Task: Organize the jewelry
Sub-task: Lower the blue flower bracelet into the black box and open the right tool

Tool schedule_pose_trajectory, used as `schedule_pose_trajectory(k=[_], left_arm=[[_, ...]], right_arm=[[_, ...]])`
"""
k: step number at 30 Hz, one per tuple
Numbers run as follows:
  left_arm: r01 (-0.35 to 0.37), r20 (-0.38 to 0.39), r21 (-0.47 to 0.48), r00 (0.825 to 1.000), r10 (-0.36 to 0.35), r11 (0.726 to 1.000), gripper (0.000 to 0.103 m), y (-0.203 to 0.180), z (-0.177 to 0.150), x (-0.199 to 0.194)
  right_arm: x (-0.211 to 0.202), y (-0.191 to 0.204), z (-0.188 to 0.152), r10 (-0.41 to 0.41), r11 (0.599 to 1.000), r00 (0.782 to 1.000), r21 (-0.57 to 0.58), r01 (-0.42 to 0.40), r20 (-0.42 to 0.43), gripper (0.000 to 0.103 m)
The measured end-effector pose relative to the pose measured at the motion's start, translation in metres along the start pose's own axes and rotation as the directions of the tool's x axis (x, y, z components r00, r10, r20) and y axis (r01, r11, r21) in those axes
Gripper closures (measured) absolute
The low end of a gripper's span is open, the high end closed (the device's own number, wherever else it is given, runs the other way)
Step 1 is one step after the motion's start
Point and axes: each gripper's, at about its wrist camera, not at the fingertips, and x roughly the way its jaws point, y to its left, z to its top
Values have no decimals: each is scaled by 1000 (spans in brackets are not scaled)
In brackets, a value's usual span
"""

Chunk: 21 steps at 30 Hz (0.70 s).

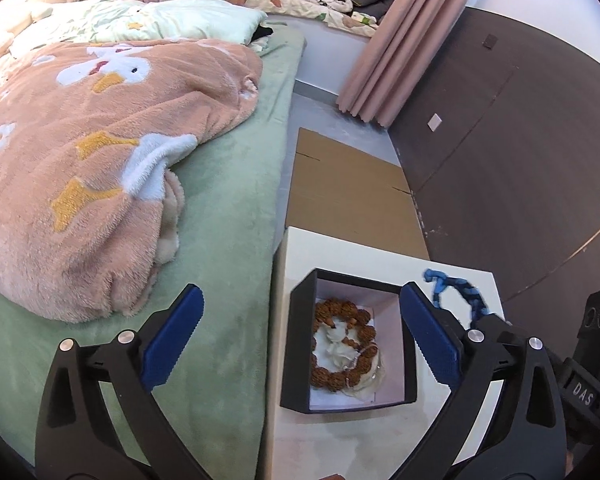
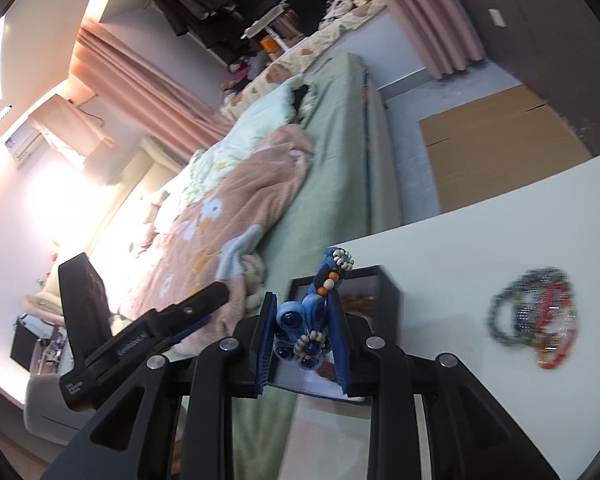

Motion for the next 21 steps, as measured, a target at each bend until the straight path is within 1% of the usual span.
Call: schedule_pose_trajectory(k=[1, 2, 3, 4, 5, 8, 14, 21], left_arm=[[-4, 2, -10, 1000, 4, 1000, 5, 3, 1, 1], [-5, 2, -17, 1000, 5, 1000, 5, 5, 2, 1], [-4, 3, -26, 1000, 5, 1000, 5, 7, 3, 1], [-6, 2, -30, 1000, 6, 1000, 5, 9, 3, 1], [-7, 2, -31, 1000, 7, 1000, 5, 9, 3, 1], [-4, 2, -26, 1000, 5, 1000, 5, 8, 3, 1], [8, -1, 3, 1000, -8, 1000, 5, -4, -3, -2], [23, -9, 43, 1000, -22, 999, 5, -25, -14, -4]], right_arm=[[6, 3, 0, 0, 1000, 1000, -7, -1, -9, 69], [12, 7, -1, -17, 1000, 1000, -18, 16, -21, 50], [16, 8, -1, -25, 999, 999, -23, 25, -22, 36], [14, 9, -2, -33, 999, 999, -27, 33, 4, 21], [12, 9, -1, -39, 999, 999, -32, 40, 19, 20], [4, 2, 4, -43, 999, 999, -19, 44, 23, 21], [-22, -17, 8, -108, 994, 993, 19, 107, 44, 21], [-54, -42, 4, -187, 981, 981, 63, 184, 52, 21]])
